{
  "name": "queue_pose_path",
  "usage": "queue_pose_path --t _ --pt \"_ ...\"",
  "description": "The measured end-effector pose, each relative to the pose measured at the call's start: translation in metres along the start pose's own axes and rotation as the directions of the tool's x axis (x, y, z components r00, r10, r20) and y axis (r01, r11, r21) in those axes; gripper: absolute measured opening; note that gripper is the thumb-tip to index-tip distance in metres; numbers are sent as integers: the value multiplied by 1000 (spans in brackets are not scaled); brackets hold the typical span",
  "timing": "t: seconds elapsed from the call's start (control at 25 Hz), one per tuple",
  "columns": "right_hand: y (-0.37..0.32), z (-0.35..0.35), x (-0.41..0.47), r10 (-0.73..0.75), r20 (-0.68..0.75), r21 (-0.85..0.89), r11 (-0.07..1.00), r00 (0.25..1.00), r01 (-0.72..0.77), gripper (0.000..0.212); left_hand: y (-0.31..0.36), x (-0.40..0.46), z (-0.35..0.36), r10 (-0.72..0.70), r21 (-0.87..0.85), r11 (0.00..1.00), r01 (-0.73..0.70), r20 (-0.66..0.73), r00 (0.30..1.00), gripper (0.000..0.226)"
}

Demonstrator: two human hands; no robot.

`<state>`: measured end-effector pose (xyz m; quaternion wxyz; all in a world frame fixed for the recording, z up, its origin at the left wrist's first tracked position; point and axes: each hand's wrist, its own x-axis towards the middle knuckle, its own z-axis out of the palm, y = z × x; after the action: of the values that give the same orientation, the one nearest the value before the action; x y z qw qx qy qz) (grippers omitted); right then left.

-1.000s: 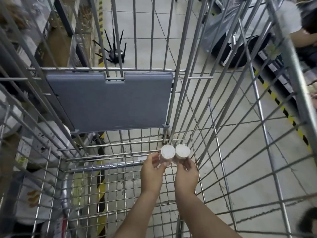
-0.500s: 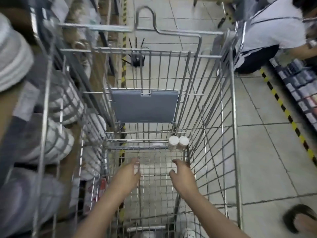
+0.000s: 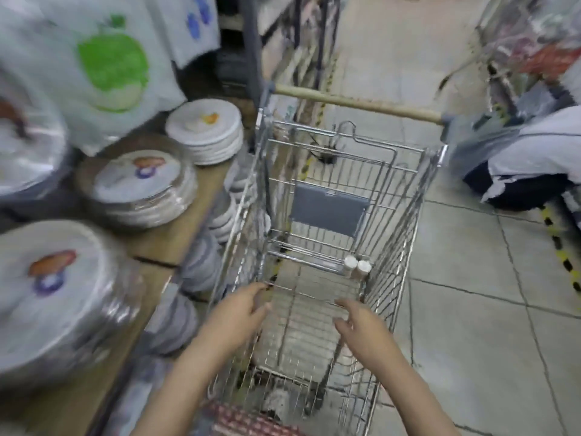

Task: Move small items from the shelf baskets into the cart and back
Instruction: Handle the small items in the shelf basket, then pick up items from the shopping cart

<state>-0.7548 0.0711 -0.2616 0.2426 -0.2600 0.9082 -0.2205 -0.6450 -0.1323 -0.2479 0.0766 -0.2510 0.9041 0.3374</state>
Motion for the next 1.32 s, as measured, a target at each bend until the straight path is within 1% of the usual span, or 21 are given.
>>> queue_pose_path --t 0.08,0.16,0.2,0.28,0.36,0.44,0.6,0.64,0.72,0.76,0.84,0.92,1.0,1.08,1.16,1.2,1.24,1.32 --pt "-13 -6 -38 -108 53 -9 994 993 109 38 1 -66 -7 -71 -77 995 61 -138 988 41" --pt "-21 -7 -74 -230 127 -11 972 965 234 37 4 -137 -4 -182 -209 970 127 -274 944 33" --pt "-26 -6 -93 -283 167 -4 958 944 288 35 3 -175 1 -240 -278 949 152 -319 917 28" --pt "-38 -3 -131 -375 236 10 923 896 384 33 1 -250 14 -361 -410 890 199 -367 858 16" --pt "-52 2 -163 -453 282 16 884 846 468 32 -2 -317 27 -463 -511 830 224 -407 787 21" --pt "-73 9 -196 -525 326 37 838 786 545 30 -3 -378 35 -545 -581 781 230 -451 707 18" --pt "-122 37 -258 -677 376 104 710 633 697 28 -4 -481 37 -661 -636 728 255 -552 508 18" --pt "-137 43 -276 -700 399 118 680 593 723 27 -3 -506 37 -677 -650 718 249 -569 467 17" --pt "-170 63 -318 -735 439 141 625 517 768 28 -6 -562 41 -691 -665 711 231 -599 404 19" --pt "-184 73 -340 -751 451 163 600 482 783 30 -8 -591 44 -708 -676 696 241 -593 383 19" --pt "-213 94 -389 -788 465 212 542 404 813 31 -16 -652 51 -758 -707 650 279 -573 313 19" --pt "-241 117 -438 -835 450 245 457 318 855 29 -26 -716 58 -778 -718 628 299 -587 225 24" --pt "-261 137 -476 -869 417 297 406 265 864 30 -35 -764 60 -790 -734 610 299 -595 151 24" --pt "-278 151 -503 -884 391 317 390 255 865 31 -44 -795 54 -795 -742 599 302 -596 113 18" --pt "-290 158 -519 -894 363 335 388 263 858 31 -53 -808 41 -786 -732 609 307 -608 109 17" --pt "-294 158 -523 -902 340 339 380 264 860 30 -57 -810 32 -767 -711 631 310 -632 110 17" --pt "-298 158 -524 -911 315 339 370 266 865 29 -59 -808 23 -743 -686 658 309 -658 121 18" --pt "-309 153 -520 -920 279 337 363 276 869 28 -63 -800 3 -706 -652 703 285 -688 167 21"
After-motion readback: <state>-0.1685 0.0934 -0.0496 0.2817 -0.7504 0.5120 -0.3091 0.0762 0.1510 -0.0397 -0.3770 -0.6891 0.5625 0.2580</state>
